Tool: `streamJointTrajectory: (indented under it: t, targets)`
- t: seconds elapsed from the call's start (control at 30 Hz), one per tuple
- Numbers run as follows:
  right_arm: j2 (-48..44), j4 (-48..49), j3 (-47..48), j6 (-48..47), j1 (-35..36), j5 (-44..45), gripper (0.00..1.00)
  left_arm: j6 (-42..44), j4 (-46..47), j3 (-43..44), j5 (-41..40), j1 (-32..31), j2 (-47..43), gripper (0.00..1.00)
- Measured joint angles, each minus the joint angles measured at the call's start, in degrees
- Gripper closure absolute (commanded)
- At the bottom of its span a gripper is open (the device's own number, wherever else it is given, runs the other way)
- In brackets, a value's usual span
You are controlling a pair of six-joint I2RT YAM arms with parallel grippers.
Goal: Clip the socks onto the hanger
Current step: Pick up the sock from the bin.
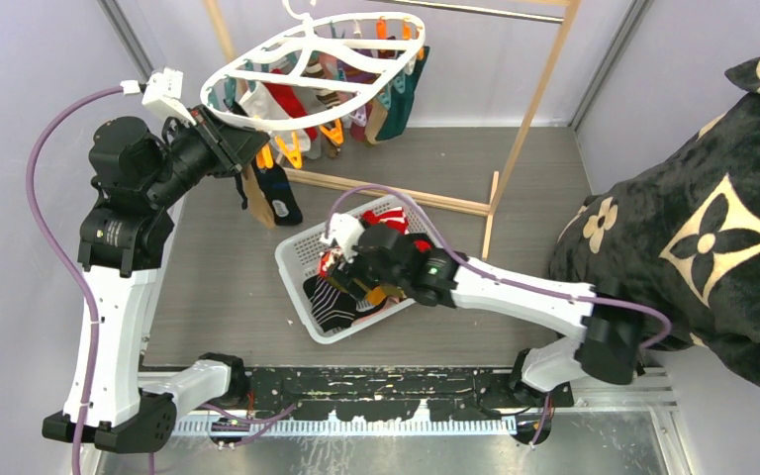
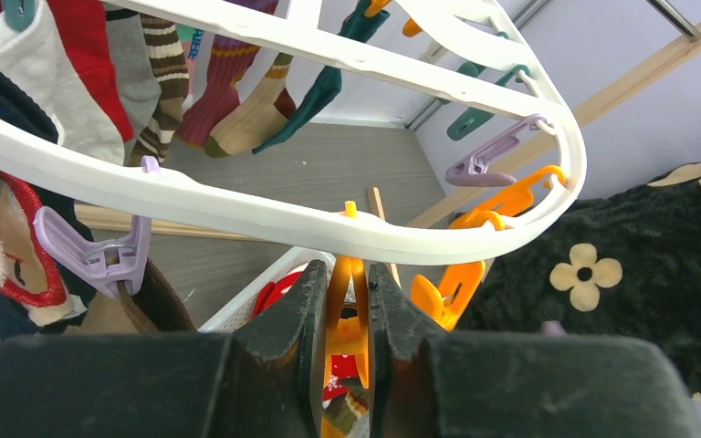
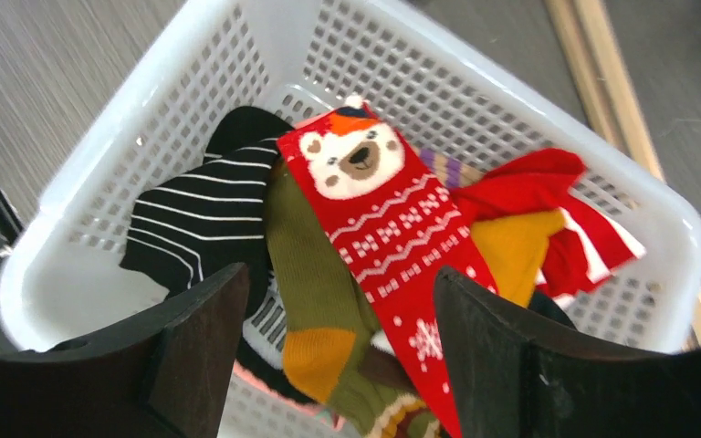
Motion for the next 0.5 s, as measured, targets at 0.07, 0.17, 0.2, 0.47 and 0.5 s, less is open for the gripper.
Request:
streamJointTrajectory:
  t: [0.07,0.17,0.2,0.47,0.5]
  targets:
    - [5.3,-1.4,2.1,-2.6,0.0,-1.5,0.25,0.0,-0.1,0.0,0.0,0.0,0.0,0.93]
    - [12.8,-2.5,6.7,-6.1,0.0,-3.1,0.28,0.0,-0.3,0.0,0.0,0.0,0.0,0.94]
    - [15.2,-2.6,8.4,-7.3,0.0,-3.6,0.29,0.0,-0.4,0.0,0.0,0.0,0.0,0.94]
    - [23.7,-2.8,14.9,-12.7,0.0,-5.5,0.34,0.0,-0.7,0.0,0.0,0.0,0.0,0.94]
    - [24.4,-2.8,15.3,-13.0,0.0,-5.7,0.34,0.0,-0.7,0.0,0.0,0.0,0.0,0.94]
